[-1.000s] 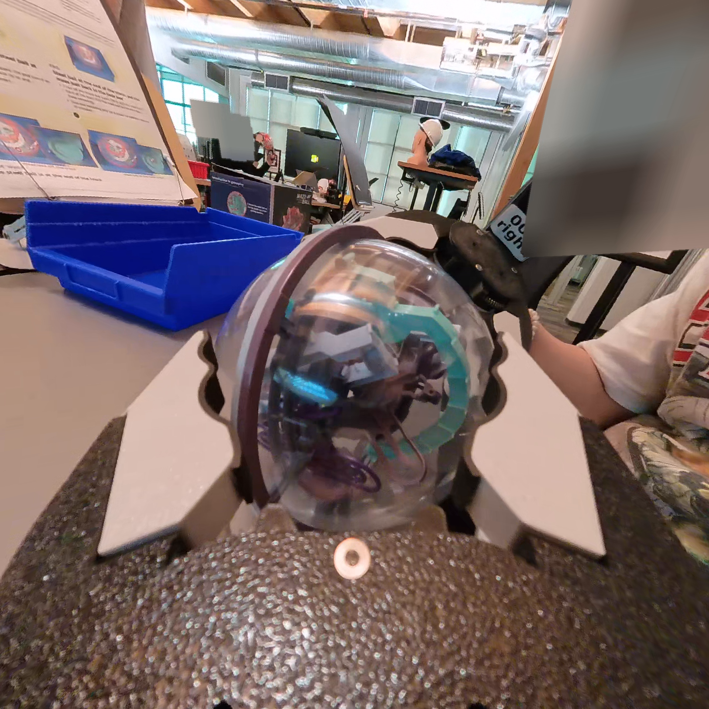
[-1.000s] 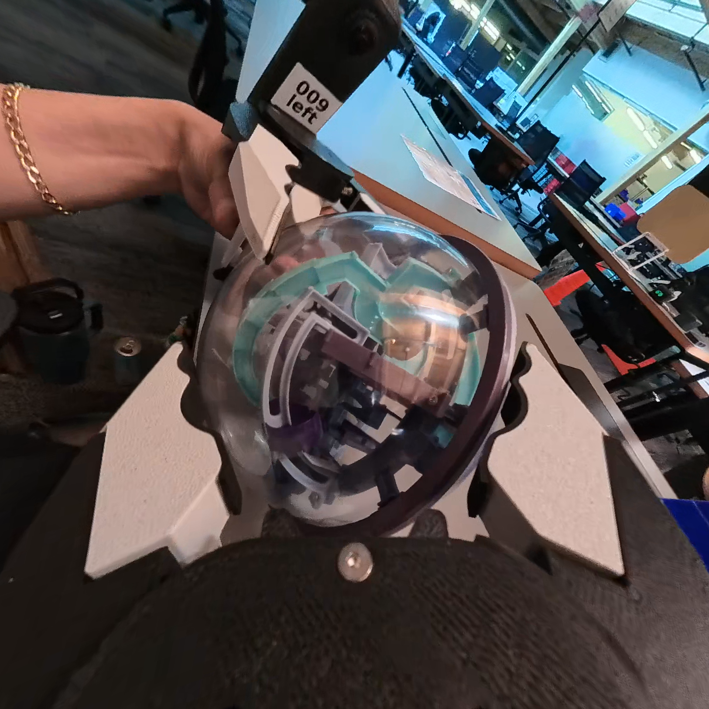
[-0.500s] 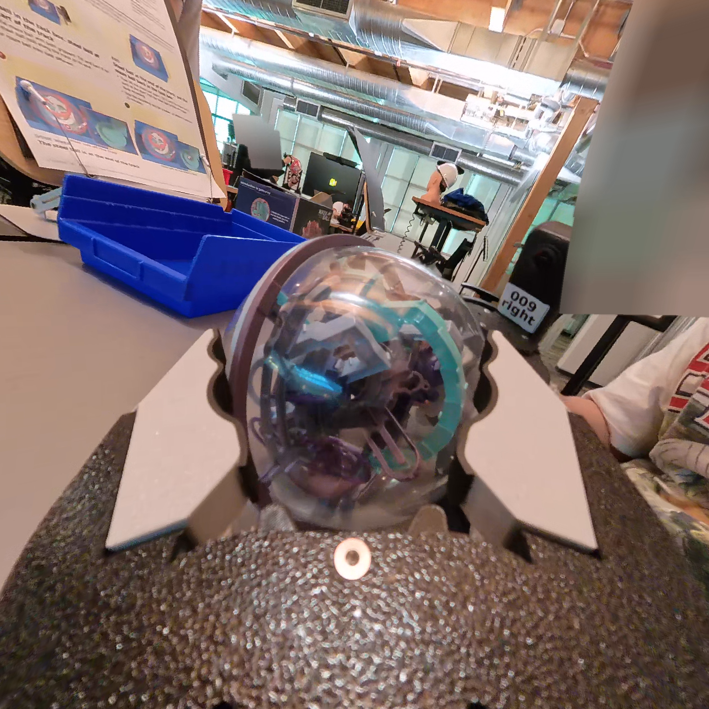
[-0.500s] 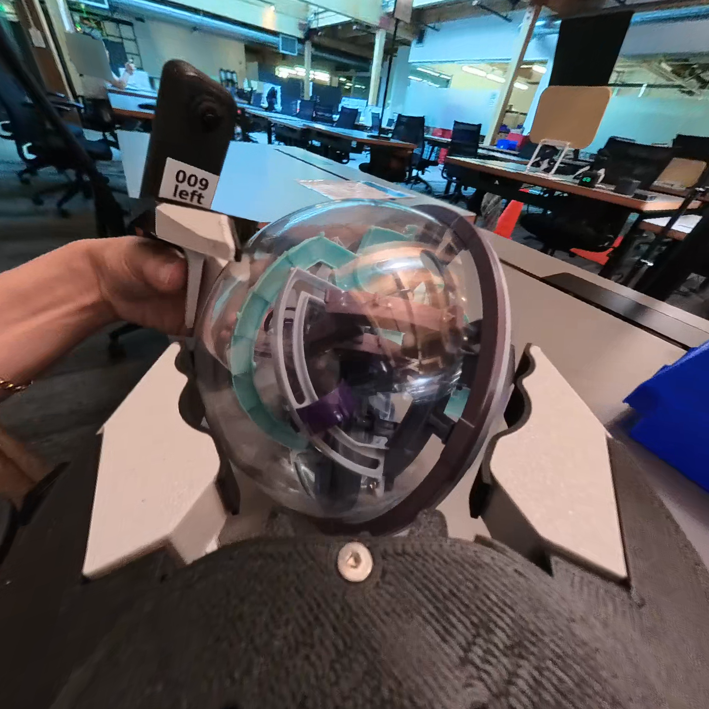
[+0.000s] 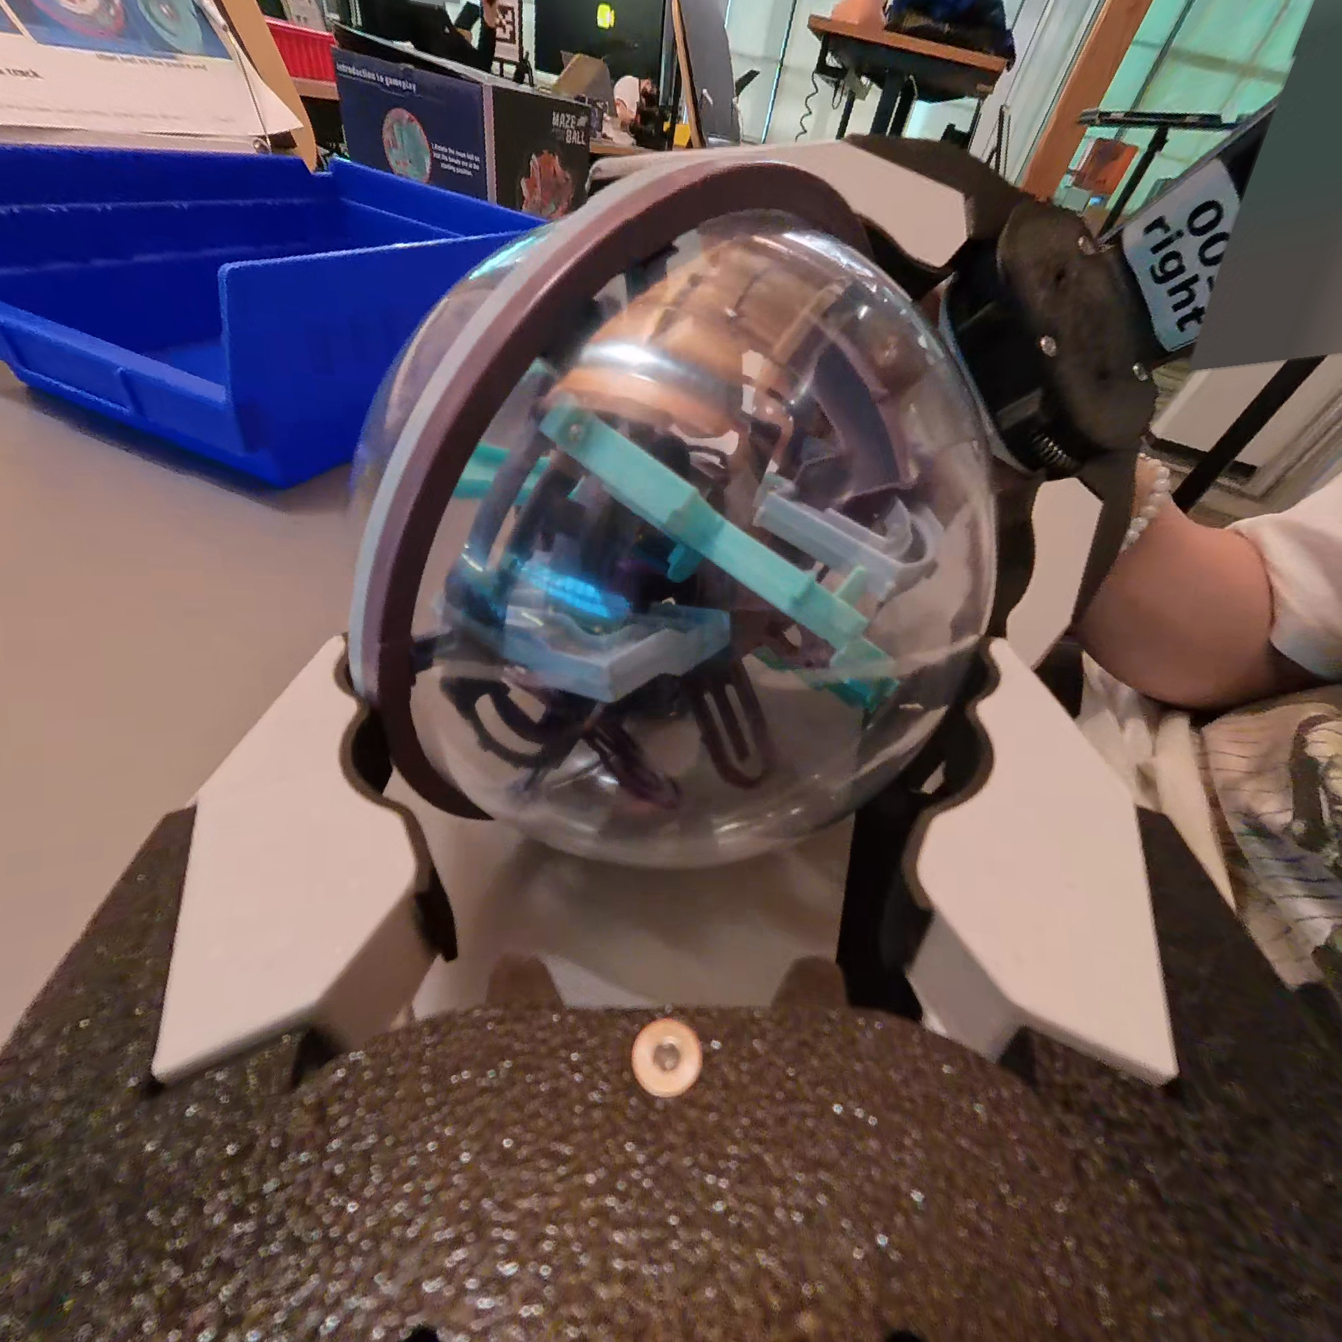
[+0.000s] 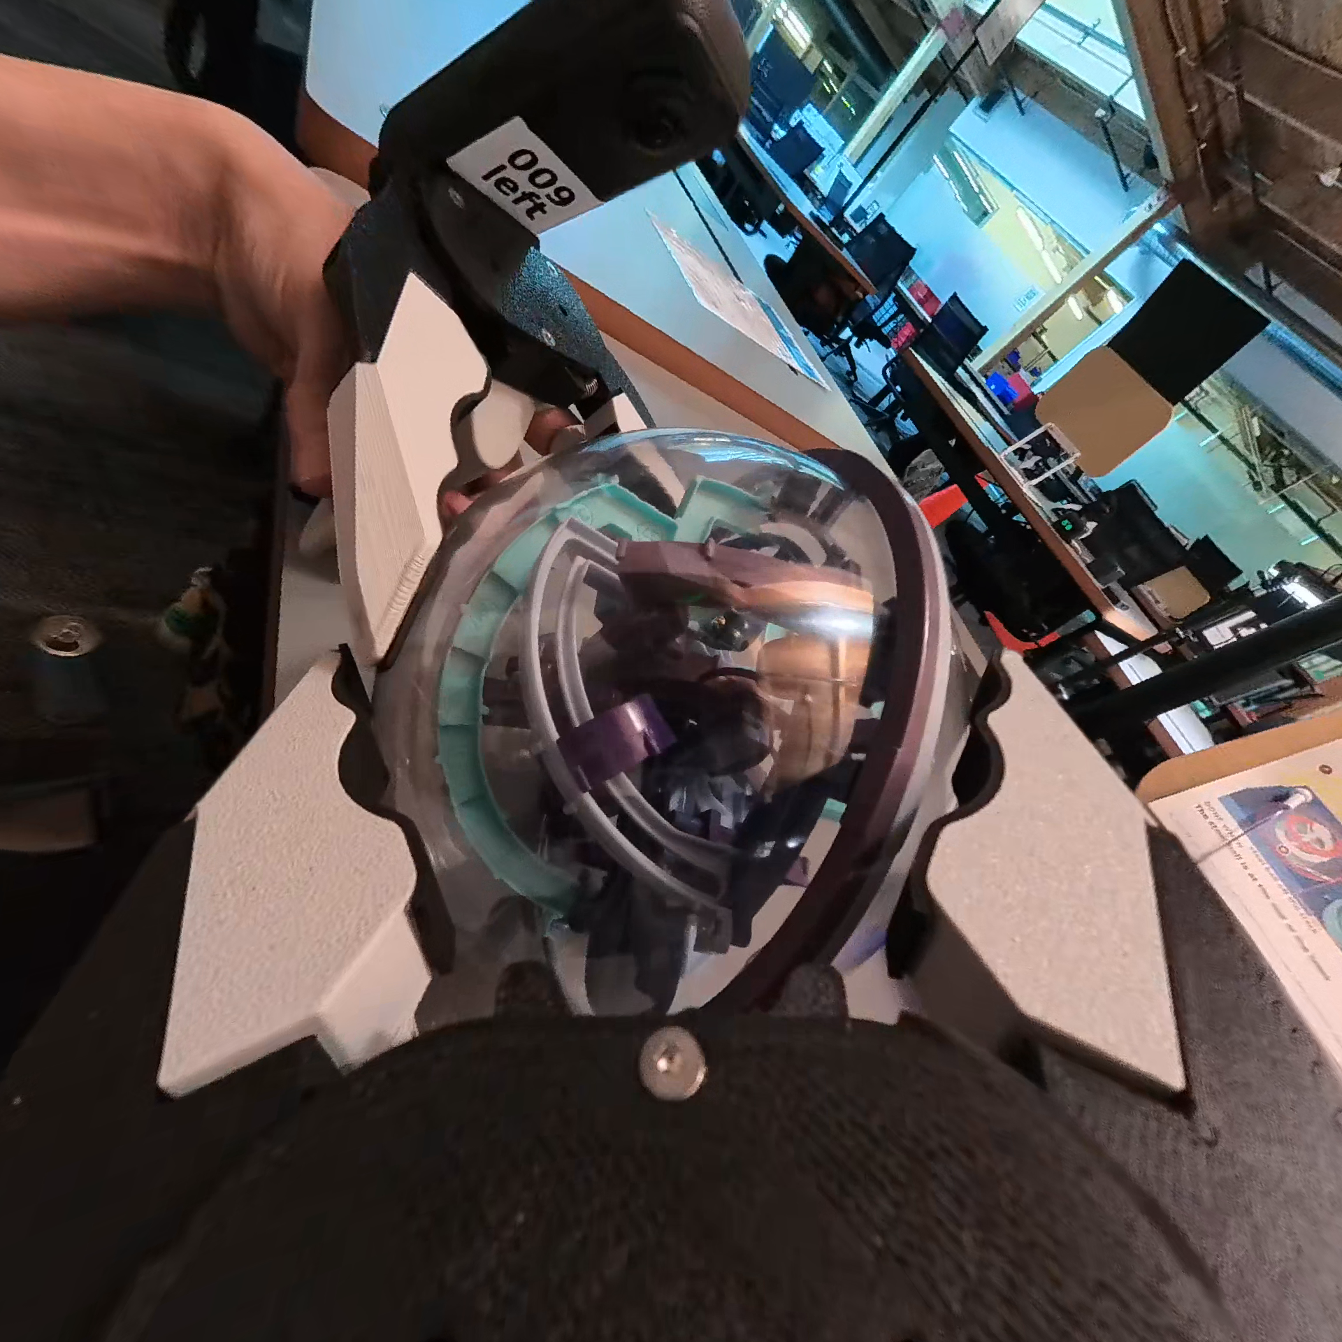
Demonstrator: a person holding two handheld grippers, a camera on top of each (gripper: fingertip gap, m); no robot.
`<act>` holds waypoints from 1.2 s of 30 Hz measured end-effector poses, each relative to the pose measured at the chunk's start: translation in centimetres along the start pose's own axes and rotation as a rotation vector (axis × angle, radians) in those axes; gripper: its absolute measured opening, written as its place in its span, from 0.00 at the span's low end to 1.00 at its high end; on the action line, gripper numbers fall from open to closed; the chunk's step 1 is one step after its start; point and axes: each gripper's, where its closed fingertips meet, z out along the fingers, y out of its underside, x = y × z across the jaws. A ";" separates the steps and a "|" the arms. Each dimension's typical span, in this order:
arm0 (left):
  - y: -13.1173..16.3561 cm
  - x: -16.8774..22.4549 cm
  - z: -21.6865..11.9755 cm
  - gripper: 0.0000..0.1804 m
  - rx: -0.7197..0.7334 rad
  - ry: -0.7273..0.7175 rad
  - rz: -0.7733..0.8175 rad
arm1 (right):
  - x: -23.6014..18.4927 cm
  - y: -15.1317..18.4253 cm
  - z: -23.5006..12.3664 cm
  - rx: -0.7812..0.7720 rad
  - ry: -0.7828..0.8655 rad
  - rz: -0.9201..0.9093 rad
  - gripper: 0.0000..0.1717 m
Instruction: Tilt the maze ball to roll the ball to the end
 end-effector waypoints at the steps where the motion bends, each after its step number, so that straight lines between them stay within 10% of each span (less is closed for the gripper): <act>1: -0.1 0.0 0.0 0.83 0.007 0.002 -0.001 | 0.1 0.1 -0.1 0.001 -0.005 0.003 0.91; 36: 1.7 -0.5 0.7 0.84 -0.123 -0.062 0.164 | -1.2 1.4 -0.3 -0.128 -0.073 -0.419 0.90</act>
